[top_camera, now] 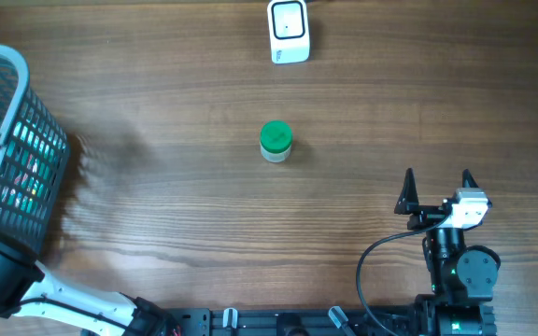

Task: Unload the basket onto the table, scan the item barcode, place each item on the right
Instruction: 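Reach into the basket and grasp the green 3M gloves pack, then lift the gloves pack and hold it under the scanner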

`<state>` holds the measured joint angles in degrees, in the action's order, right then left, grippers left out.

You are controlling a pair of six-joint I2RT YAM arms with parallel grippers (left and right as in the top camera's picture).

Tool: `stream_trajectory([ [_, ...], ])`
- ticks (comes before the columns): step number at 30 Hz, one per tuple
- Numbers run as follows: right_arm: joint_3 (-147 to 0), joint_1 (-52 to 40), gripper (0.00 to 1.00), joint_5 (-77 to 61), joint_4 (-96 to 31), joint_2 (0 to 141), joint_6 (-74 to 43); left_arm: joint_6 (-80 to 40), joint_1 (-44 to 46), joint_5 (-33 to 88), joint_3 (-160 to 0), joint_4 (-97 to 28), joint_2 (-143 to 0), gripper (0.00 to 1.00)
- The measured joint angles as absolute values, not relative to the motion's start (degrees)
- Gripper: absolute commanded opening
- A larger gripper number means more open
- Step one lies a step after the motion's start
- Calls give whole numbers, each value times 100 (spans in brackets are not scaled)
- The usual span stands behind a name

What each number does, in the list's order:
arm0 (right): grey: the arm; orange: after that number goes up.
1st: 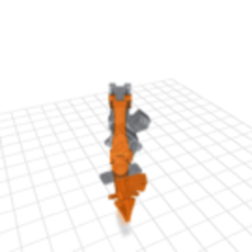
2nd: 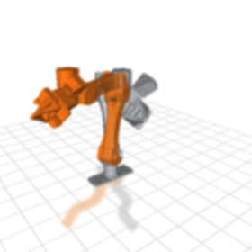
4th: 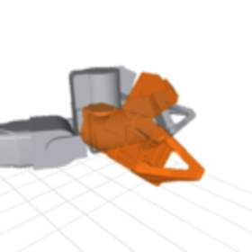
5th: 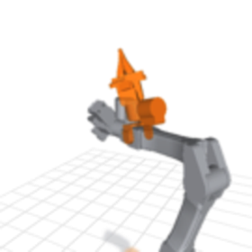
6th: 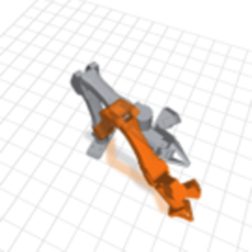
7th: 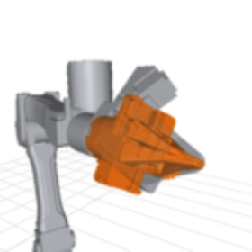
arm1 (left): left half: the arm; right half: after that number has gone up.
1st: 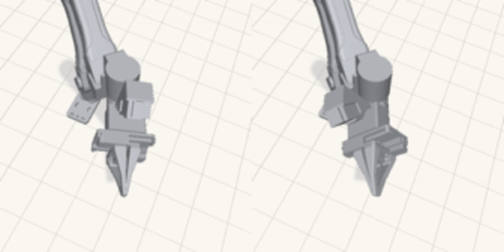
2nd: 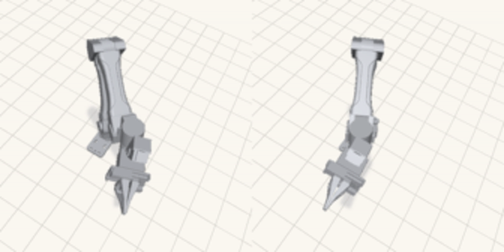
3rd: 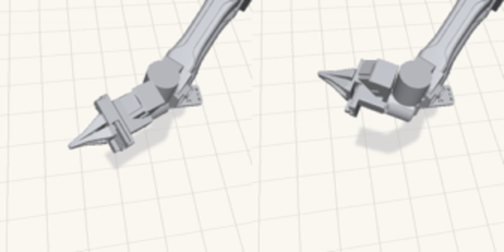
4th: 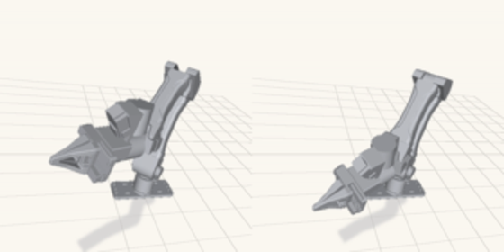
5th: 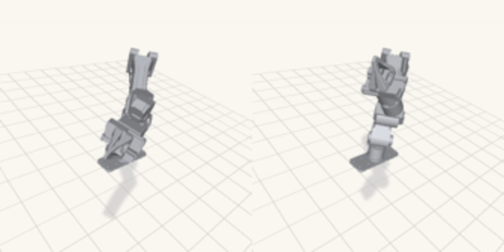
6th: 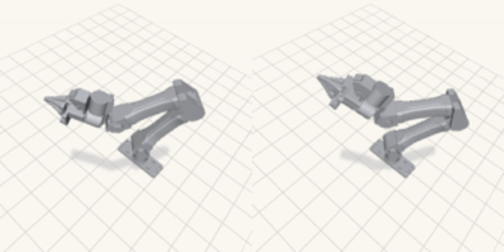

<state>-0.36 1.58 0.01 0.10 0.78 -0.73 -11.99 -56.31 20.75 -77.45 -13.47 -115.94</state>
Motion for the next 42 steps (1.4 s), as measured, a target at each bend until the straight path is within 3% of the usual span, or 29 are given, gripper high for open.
stream_trajectory([
  [18, -36, 158, 100, 1, 10, 78, -73, -1031, -5325, 2152, -7745, -766, -11594, 98],
  [19, -36, 158, 100, 1, 10, 78, -73, -1024, -5271, 2150, -7745, -770, -11594, 90],
  [20, -36, 158, 99, 1, 10, 78, -73, -1009, -5199, 2147, -7745, -781, -11594, 72],
  [22, -36, 158, 100, 1, 10, 78, -73, -965, -5033, 2128, -7745, -867, -11594, 4],
  [30, -36, 158, 100, 1, 10, 78, -73, -950, -5070, 2355, -7721, -1031, -11246, 4],
  [34, -36, 158, 100, 1, 12, 80, -73, -1015, -5315, 2781, -7721, -1135, -9581, 4],
  [36, -36, 158, 100, 1, 8, 78, -73, -1457, -5419, 3050, -7732, -1297, -8523, 4],
  [42, -36, 158, 100, 1, 10, 78, -73, -3262, -5347, 4864, -7734, -906, -7673, 4],
])
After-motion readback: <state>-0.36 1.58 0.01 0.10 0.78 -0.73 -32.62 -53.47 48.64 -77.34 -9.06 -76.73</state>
